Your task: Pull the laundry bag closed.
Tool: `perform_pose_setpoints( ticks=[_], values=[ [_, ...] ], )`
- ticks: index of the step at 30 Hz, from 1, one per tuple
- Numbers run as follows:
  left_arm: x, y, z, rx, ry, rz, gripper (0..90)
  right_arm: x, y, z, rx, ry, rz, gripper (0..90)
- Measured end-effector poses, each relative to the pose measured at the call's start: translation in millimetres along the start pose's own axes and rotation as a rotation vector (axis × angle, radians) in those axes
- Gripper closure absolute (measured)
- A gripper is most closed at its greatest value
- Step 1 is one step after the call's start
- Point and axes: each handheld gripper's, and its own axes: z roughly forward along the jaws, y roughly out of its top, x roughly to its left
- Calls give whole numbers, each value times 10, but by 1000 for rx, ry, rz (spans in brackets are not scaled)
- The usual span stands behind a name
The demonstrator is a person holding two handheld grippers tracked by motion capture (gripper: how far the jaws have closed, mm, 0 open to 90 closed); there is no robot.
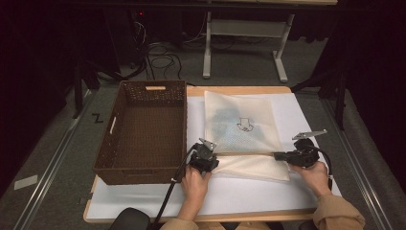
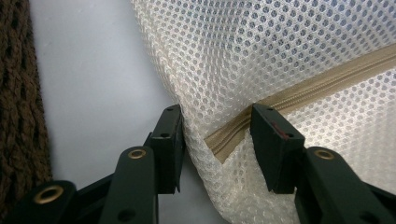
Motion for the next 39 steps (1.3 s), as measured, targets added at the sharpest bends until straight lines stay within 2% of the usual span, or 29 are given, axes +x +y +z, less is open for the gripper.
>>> perform_pose_setpoints(
  ticks=[39],
  values=[
    [1, -2, 0, -1, -1, 1, 555, -102, -91, -109, -17, 1, 36, 877]
  ],
)
